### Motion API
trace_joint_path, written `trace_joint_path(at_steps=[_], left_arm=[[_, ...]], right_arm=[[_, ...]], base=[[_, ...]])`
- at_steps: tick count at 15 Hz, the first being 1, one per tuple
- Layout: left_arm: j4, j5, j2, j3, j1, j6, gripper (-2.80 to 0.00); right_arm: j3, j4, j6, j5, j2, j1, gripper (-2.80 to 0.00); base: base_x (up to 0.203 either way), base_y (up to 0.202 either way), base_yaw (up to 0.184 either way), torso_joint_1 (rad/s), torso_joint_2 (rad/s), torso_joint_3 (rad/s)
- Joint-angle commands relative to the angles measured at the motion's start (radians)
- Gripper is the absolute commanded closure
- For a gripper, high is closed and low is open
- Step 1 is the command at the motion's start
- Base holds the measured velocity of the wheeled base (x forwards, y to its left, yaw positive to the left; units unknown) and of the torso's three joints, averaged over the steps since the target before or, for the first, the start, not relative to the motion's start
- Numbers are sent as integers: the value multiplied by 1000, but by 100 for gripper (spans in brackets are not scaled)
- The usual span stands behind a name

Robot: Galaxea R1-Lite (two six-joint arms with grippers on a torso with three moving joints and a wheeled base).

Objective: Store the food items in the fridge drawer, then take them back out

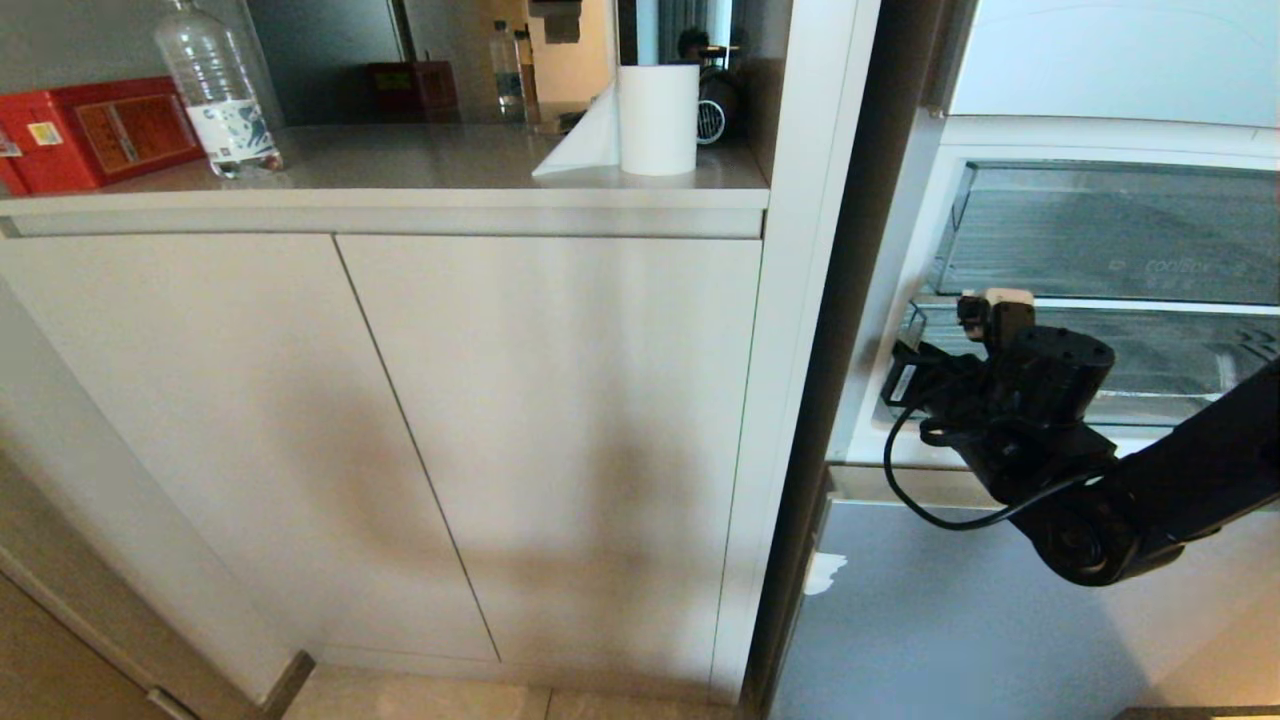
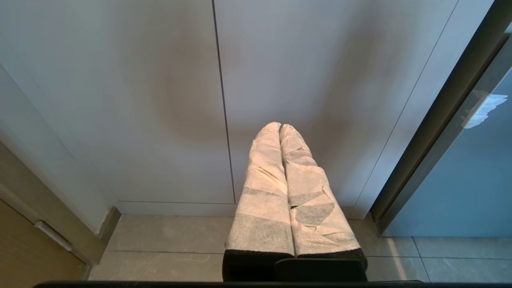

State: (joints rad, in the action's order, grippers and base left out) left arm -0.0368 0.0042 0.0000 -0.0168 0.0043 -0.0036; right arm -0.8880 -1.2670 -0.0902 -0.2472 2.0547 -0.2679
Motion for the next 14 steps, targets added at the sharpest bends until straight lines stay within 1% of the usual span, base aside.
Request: trace_joint_path(at_steps=[1, 8, 11, 14], left_arm=[[0, 0, 0, 0, 0, 0, 0], [0, 0, 1, 0, 0, -1, 0], [0, 0, 2, 0, 0, -1, 0], [0, 0, 2, 0, 0, -1, 0]], right_arm=[[25, -8, -2, -1, -30, -1, 0], [104, -12, -8, 3, -94, -2, 0], [170, -12, -13, 2, -132, -16, 0], [300, -9, -25, -7, -222, -51, 0]], base=[[0, 0, 0, 0, 0, 0], [0, 0, 0, 0, 0, 0], [0, 0, 0, 0, 0, 0], [0, 0, 0, 0, 0, 0]])
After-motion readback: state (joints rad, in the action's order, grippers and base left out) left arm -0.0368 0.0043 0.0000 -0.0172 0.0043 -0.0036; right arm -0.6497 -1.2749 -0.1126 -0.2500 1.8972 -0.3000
